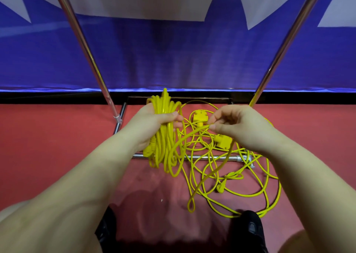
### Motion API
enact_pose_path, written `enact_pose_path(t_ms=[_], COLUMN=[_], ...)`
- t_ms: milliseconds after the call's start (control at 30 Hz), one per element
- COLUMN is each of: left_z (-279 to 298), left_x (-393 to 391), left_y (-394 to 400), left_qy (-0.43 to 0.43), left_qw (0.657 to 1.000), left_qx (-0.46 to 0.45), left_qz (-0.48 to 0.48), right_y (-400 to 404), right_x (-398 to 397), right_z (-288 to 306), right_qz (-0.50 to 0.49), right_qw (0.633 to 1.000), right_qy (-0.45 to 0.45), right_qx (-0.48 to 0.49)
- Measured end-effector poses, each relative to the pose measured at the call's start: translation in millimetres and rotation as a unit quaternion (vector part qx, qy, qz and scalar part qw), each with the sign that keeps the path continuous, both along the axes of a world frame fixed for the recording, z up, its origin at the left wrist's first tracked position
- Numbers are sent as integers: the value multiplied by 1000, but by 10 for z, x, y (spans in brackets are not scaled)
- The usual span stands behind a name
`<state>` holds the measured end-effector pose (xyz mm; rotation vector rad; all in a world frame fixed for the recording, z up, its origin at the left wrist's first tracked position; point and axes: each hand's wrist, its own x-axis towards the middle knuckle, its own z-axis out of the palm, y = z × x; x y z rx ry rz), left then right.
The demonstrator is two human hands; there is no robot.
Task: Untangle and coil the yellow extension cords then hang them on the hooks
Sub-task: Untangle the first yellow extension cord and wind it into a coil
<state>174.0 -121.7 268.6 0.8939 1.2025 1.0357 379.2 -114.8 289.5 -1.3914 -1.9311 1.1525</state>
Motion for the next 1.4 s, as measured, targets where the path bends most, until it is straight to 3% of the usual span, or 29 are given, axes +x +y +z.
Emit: enact_pose_path(t_ms=[167,433,500,567,700,867,933,1033,1167,1300,1400], left_z=[16,14,33,53,114,115,83,13,-55,-47,-37], left_x=[89,151,129,99,10,-157,-186,-182,-80,52,92], left_y=[-110,-196,-182,-157,-72,64,91,87,-1,-75,-66], left_qy=[54,-3,-5,-24,-59,-85,-87,-39,38,81,63], left_qw=[988,984,987,992,998,986,980,985,997,986,987], left_qx=[29,-11,-5,-2,15,40,44,48,63,107,116], left_qz=[-141,-180,-160,-124,-20,139,175,160,31,-95,-95], right_y=[-17,-53,-30,-10,-57,-146,-148,-104,-38,-20,11], right_x=[-103,-158,-131,-76,-13,-109,-149,-186,-220,-281,-275], right_z=[-65,-81,-111,-165,-324,-373,-365,-257,-100,-55,-32], right_qz=[-5,-49,-41,4,116,149,101,-48,-161,-225,-241], right_qw=[996,990,992,988,944,937,958,971,908,817,781], right_qy=[-54,-7,-58,-157,-274,-246,-191,27,255,386,431], right_qx=[70,135,101,-1,-140,-201,-186,-232,-292,-364,-384])
